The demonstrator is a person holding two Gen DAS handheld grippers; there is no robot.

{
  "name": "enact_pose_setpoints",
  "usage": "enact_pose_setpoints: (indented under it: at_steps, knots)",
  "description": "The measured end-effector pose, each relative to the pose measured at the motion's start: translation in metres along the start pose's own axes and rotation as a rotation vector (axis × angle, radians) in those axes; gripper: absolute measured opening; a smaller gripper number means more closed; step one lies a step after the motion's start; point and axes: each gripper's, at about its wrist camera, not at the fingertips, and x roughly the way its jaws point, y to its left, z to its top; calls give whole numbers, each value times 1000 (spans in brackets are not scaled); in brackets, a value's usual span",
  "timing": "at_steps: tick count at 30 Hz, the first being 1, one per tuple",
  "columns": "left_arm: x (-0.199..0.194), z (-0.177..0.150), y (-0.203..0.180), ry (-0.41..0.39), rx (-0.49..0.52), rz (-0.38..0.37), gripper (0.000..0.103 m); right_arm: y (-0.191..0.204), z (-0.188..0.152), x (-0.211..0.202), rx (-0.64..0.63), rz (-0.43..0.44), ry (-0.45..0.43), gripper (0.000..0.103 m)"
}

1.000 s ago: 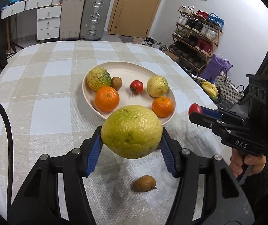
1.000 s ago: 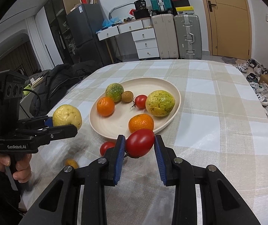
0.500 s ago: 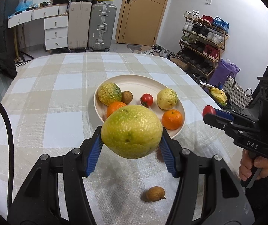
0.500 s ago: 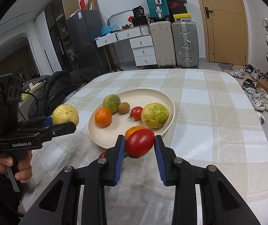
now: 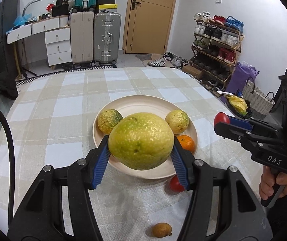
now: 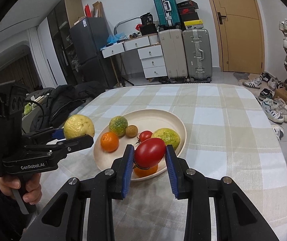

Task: Organize fruits
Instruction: 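Carry the citrus in the left tool while the right tool carries the tomato to the plate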

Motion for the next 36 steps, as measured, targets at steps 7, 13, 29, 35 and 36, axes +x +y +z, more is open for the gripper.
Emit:
enact_pose_setpoints:
  at_steps: [7, 13, 29, 35, 36]
  knots:
    - [18, 10, 0, 10, 10, 11, 56, -4, 3, 11, -6, -21, 16, 32]
    - [36, 12, 1, 31, 12, 16, 56, -13, 6, 18, 28, -16, 26, 32]
    - [75, 7, -10, 71, 73, -7, 56, -13, 6, 44, 7, -22, 71, 32]
    - [76, 6, -17, 76, 87, -30, 56, -14, 3, 48, 10, -24, 77, 33]
    - [76, 6, -18, 80, 89, -34, 56, -14, 3, 48, 9, -25, 76, 33]
